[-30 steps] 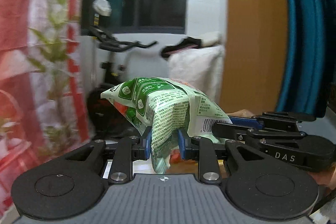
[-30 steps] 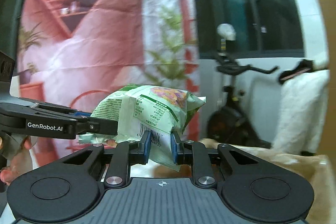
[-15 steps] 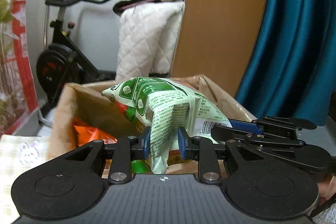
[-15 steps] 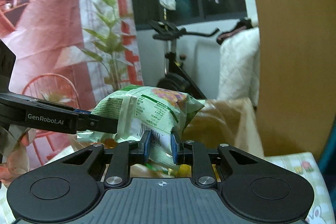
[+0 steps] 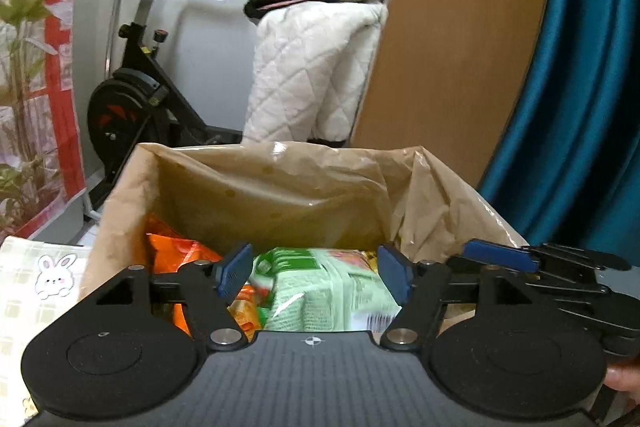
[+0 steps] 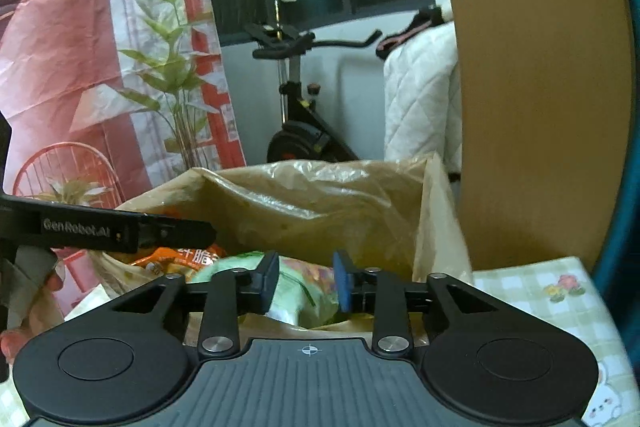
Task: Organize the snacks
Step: 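Carry the light green bag over the paper-lined box and open both grippers, then move both open grippers back to the snack pile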
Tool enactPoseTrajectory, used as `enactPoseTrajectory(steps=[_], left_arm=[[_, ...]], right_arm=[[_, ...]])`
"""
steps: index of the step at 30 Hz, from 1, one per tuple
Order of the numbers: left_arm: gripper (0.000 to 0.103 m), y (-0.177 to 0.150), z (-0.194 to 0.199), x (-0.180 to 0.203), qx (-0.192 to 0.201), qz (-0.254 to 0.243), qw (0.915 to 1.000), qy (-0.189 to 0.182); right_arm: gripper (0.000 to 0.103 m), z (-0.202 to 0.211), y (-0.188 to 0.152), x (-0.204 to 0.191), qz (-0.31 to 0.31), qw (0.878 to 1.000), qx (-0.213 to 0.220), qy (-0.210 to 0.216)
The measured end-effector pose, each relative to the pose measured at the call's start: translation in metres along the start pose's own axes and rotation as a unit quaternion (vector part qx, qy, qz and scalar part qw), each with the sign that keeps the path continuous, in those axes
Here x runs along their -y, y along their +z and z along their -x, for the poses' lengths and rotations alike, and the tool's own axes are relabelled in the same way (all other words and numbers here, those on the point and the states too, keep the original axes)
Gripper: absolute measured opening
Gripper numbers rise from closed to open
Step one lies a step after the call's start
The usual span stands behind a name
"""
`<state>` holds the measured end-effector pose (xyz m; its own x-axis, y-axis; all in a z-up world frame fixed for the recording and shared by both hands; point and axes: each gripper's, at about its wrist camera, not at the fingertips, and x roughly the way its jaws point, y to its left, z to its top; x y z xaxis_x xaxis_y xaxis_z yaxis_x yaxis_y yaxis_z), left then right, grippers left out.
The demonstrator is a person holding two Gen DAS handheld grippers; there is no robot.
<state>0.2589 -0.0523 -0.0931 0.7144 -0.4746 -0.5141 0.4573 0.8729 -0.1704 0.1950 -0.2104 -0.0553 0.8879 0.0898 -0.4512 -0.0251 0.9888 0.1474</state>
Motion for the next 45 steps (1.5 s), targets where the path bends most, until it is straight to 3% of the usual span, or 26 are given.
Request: enactPoseTrajectory(steps=[8,20,32,40,45], left_arm=[[0.087,-0.003,0.046,-0.001,0.044,-0.016,0.9975,0.054],[0.089,-0.033,0.104,-0.010,0.078,-0.014,0.9938,0.078],[0.086,-0.096,0.115,-0.047,0.025,0.060,0.9922,0.107],[0.083,-0.121,0.108,-0.058,-0.012,0.075,0.9920,0.101],[0.082,-0.130,0.104,-0.062,-0.033,0.083,0.9905,0.104]], right_arm=[[0.035,0.031,0.002,-0.007,0.017,0.999,0.031,-0.004],[0.036,0.067,-0.021,-0.022,0.022,0.999,0.034,0.025],[0.036,0.072,-0.082,-0.014,0.012,1.000,-0.023,0.016],[0.036,0.058,-0.120,-0.001,-0.008,0.997,-0.079,-0.008],[0.036,0.046,-0.135,-0.008,-0.013,0.995,-0.103,0.005]])
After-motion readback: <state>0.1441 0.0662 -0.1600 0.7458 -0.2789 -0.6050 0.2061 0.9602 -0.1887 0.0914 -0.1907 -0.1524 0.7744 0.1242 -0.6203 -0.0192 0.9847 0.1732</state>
